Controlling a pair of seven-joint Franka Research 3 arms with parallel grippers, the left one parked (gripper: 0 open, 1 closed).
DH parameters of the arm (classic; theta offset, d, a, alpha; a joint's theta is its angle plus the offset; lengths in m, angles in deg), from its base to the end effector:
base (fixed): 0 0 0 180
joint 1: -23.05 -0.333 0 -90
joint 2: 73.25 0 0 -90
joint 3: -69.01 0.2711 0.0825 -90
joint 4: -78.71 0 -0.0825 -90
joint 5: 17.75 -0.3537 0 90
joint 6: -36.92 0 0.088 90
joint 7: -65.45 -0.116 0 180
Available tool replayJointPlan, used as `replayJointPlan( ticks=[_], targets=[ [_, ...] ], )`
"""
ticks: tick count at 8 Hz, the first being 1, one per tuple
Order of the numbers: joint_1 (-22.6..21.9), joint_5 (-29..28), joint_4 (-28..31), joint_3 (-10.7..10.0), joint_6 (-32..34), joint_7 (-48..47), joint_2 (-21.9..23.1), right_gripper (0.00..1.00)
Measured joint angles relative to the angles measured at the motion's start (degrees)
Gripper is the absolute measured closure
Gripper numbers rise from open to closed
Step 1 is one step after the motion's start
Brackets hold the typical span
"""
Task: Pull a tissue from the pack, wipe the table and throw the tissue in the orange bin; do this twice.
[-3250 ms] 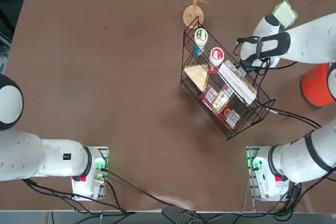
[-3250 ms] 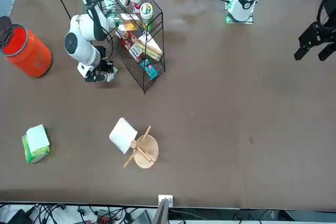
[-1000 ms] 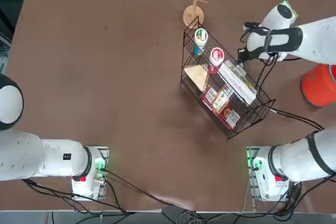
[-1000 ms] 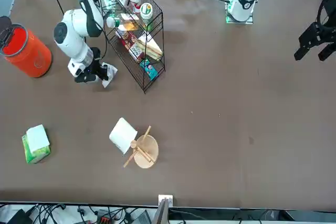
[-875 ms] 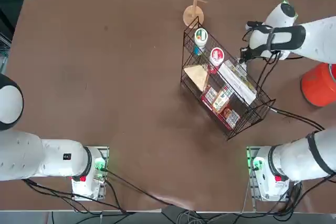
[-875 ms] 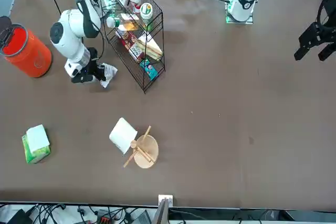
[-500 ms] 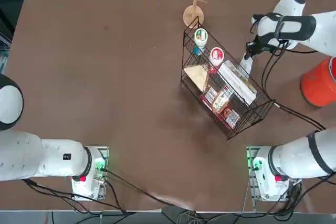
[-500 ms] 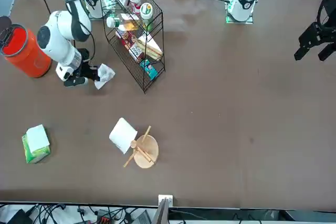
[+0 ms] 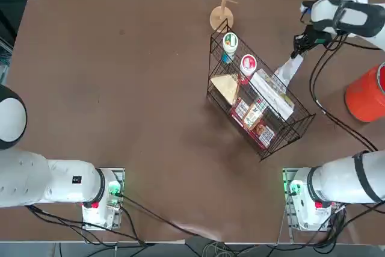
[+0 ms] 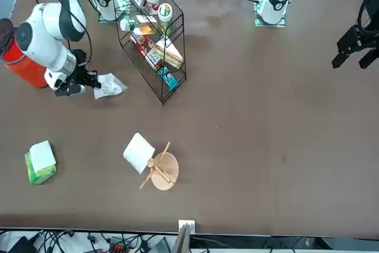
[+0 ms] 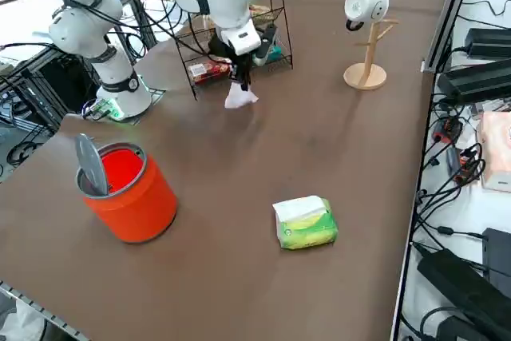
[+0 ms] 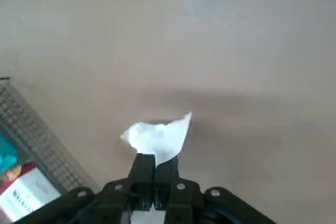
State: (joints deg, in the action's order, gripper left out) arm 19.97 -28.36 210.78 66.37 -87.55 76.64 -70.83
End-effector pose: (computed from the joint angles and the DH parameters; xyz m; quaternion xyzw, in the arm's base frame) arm 0.4735 0.0121 0.3223 -0.9951 -0.0454 0.0379 0.0786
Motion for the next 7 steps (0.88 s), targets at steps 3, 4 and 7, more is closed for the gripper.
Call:
replayJointPlan(
  ticks=[3, 4, 7],
  targets=[
    [4.63, 4.1, -12.01, -0.12, 18.43, 0.0, 2.62, 0.98],
    [5.71, 4.8, -14.86, -0.17, 21.25, 0.0, 2.71, 0.98],
    [9.17, 11.6, -21.05, -0.23, 28.07, 0.02, 2.6, 0.98]
  ],
)
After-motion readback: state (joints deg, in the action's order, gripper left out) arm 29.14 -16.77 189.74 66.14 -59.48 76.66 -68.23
